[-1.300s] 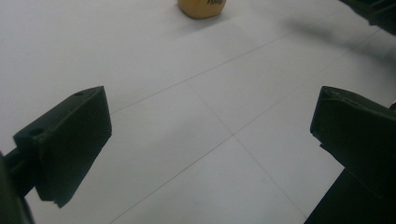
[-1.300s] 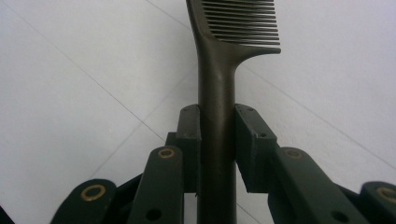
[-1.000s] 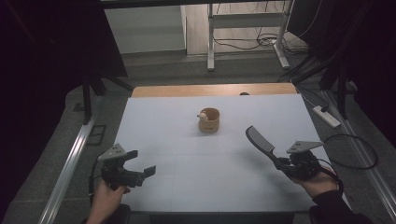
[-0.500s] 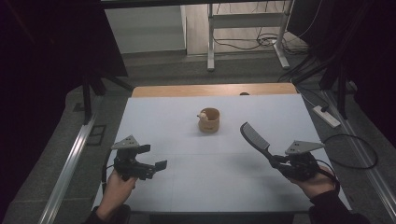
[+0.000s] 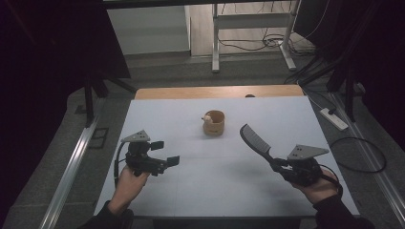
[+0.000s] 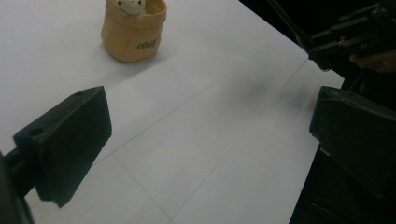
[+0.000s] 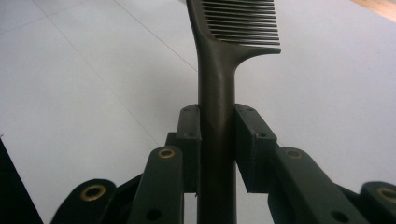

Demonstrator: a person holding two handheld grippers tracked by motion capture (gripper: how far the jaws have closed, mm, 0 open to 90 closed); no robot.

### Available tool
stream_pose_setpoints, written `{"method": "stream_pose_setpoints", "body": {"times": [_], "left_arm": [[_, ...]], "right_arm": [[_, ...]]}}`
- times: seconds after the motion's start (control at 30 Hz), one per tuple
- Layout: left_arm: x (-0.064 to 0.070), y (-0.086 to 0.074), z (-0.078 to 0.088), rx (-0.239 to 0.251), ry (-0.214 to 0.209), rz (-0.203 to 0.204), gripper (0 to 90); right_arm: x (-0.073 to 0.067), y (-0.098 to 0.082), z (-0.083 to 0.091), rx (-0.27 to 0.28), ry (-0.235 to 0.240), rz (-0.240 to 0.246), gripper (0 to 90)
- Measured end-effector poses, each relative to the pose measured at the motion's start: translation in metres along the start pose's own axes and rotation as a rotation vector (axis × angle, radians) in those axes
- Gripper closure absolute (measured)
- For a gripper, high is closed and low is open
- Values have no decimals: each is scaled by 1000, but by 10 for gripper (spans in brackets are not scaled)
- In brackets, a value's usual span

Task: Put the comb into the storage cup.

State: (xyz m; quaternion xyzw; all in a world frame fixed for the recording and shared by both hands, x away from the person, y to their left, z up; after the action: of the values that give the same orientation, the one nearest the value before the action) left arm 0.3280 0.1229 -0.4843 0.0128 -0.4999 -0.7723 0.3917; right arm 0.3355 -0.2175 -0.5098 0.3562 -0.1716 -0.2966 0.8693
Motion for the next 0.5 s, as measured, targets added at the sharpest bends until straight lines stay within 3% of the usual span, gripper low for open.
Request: {"method": "stream_pose_setpoints", "body": {"times": [0.2, 0.5], "left_arm": [[7, 8, -9, 6, -56, 2, 0], [13, 17, -22, -9, -100, -3, 0]], "right_arm": [[-7, 6, -2, 15, 10, 24, 730], [-18, 13, -7, 32, 24, 53, 730]]}}
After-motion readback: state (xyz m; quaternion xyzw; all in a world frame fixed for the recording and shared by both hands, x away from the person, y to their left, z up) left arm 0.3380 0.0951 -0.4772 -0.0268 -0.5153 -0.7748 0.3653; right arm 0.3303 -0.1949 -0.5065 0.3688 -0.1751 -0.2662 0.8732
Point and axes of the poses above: each handheld gripper's, and its own axes: z roughly backward along the jaws, y roughly out of its top, x roughly to its right, the point moved 10 cm from there along -z, roughly forward along the jaws, and after that the axes turned 1 degree about -x, right-handed, at the moved point
